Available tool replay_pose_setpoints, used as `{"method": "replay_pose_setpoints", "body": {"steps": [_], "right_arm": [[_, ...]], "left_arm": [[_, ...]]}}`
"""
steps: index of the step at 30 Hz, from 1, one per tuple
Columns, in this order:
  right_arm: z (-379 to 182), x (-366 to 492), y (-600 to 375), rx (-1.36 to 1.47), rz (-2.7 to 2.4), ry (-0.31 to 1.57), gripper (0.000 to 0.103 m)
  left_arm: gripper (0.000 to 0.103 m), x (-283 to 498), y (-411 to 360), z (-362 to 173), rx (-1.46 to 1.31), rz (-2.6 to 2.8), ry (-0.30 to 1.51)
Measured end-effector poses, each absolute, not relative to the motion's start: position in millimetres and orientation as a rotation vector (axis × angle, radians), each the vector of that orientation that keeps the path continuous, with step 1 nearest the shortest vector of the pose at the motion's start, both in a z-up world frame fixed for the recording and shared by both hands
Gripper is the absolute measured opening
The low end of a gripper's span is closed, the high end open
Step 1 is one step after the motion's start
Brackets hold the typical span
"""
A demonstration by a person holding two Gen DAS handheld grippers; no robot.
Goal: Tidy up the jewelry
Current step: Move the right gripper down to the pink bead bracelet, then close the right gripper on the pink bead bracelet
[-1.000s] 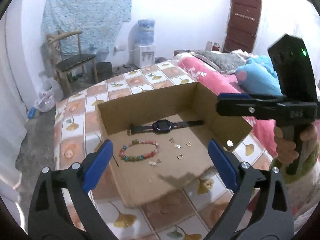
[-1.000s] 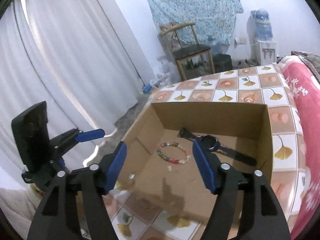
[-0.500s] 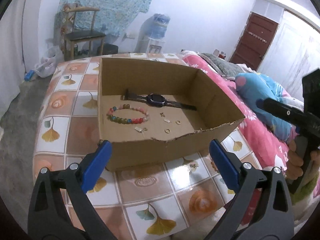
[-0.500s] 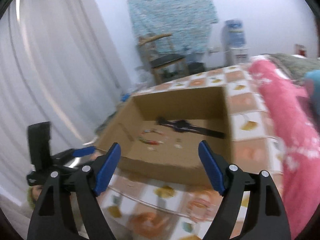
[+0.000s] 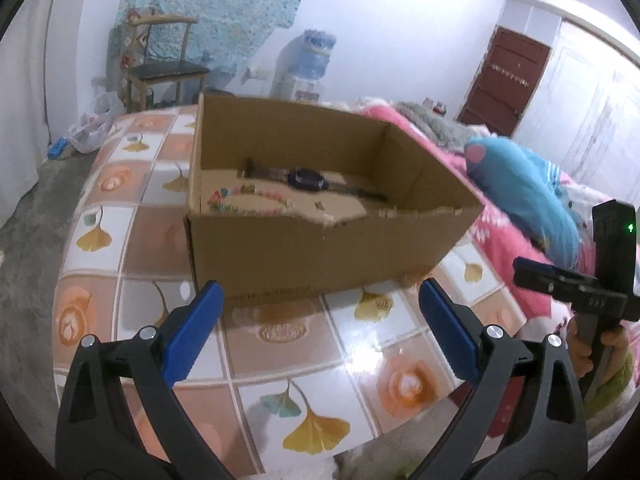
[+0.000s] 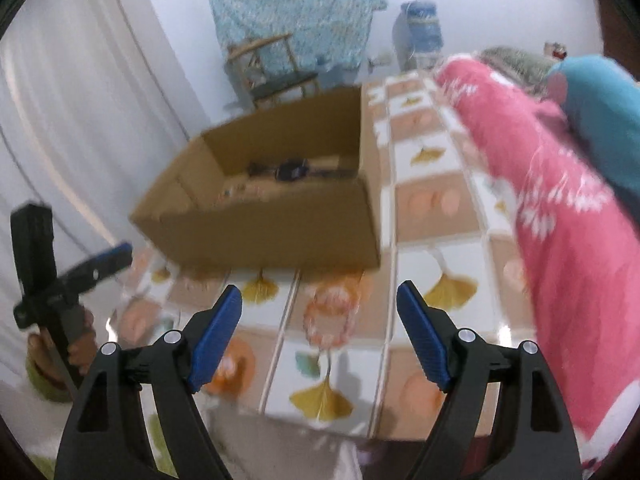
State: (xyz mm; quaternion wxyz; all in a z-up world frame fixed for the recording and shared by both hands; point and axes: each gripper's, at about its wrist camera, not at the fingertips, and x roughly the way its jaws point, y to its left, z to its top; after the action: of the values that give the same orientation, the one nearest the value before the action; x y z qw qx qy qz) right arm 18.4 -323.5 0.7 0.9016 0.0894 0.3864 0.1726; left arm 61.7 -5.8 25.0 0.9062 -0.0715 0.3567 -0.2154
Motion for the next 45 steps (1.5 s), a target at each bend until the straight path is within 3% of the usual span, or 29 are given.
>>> {"method": "replay_pose_setpoints", "body": {"steps": [8,15,22,24,28,39,45], "right_arm": [[-28.3,20.9,-289.4,0.094,0.394,0.846,0.077],[-46.0,39.1,-270.5,0.013,0.388,0.902,0.047],[-60.8,42.9,-263.4,-0.045,0.370,0.947,0.021],[-60.0,44.9,-262.7,-0.061,0.358,0.950,0.010],[-59.3,44.3,-270.5,-0.048,0.331,0.953,0.010],[-60.0,40.7,-298.5,0.030,0.306,0.944,0.010],[-61.9,43.0,-299.5,0.049,0.320,0.935,0.010]], "left_arm": [[0.095,65.7,-42.0,-10.1,-0.021,-0.457,0.822],[0.094,75.0,-75.2,-21.8,0.176,-0.361,0.826],[0.094,72.7,-84.2,-16.6,0.194,-0.382,0.801],[0.094,72.6,-90.8,-17.0,0.214,-0.391,0.789],[0.094,68.7,-104.7,-18.0,0.253,-0.438,0.758],[0.041,84.6,-130.9,-33.9,0.250,-0.559,0.813],[0.030,92.7,-137.1,-42.8,0.262,-0.559,0.855]]}}
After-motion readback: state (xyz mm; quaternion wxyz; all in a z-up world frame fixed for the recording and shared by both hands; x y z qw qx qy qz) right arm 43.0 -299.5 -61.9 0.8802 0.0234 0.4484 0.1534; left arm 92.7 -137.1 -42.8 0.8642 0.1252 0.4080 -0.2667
